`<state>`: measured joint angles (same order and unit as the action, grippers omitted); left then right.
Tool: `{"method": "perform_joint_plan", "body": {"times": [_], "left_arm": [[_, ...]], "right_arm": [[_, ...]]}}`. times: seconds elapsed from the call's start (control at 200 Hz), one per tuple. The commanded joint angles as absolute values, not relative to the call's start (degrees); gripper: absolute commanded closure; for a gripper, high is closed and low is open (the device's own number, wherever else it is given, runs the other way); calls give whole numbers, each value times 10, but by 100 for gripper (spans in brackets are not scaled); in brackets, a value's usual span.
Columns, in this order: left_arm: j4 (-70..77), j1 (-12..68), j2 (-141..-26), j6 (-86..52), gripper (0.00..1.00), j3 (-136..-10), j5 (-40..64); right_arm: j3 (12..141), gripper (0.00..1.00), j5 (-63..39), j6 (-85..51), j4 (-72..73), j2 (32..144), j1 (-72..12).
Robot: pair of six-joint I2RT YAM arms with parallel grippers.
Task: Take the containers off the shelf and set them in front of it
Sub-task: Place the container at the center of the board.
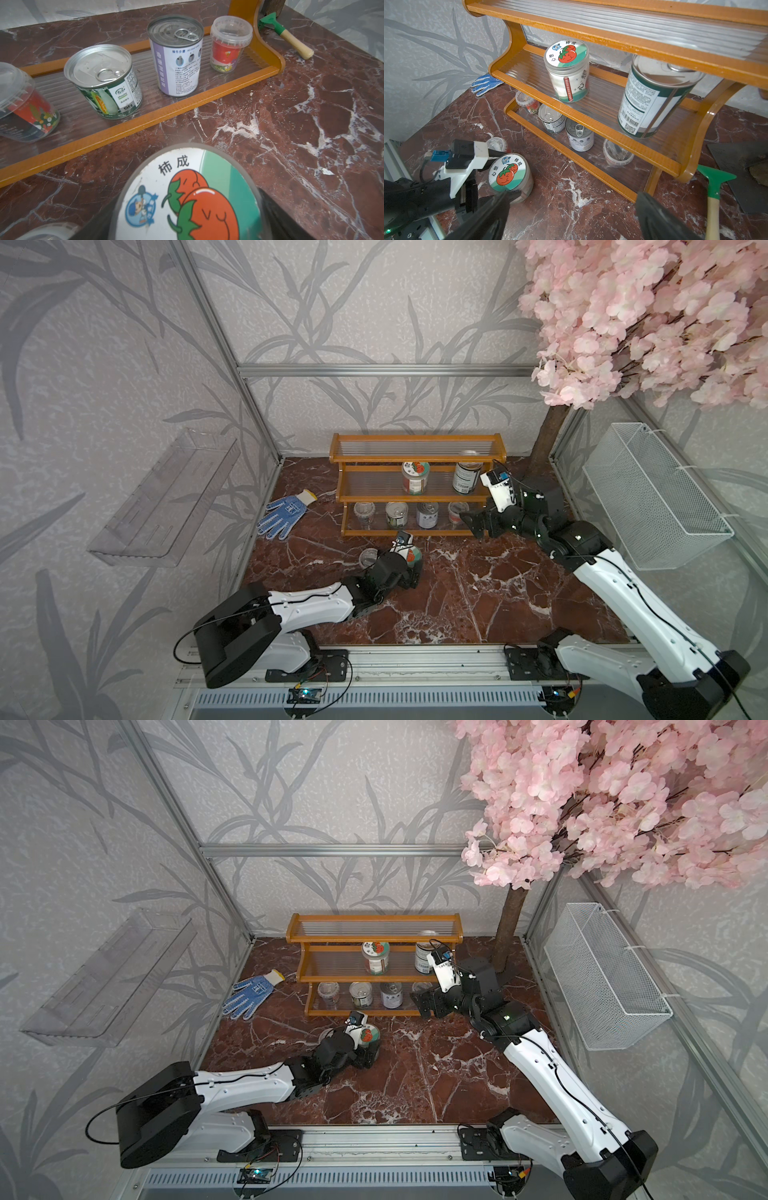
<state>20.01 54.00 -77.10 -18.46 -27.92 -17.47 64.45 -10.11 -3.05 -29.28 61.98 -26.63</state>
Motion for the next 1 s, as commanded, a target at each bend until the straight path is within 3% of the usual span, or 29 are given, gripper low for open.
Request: {"method": "perform_joint_plan", "body": {"times": [0.0, 0.365, 0.505, 0.995], "left_arm": [[230, 541, -789, -172, 23, -303, -207], [235, 539, -841, -177, 18, -325, -248], [233, 539, -852, -181, 11, -330, -253], [220, 539, -828, -194, 4, -326, -203]], "right_arm": [[639, 1, -96, -23, -280, 611, -263], [633, 1, -104, -25, -280, 614, -259], [634, 1, -105, -22, -280, 617, -258], [625, 1, -119, -18, -280, 616, -239]]}}
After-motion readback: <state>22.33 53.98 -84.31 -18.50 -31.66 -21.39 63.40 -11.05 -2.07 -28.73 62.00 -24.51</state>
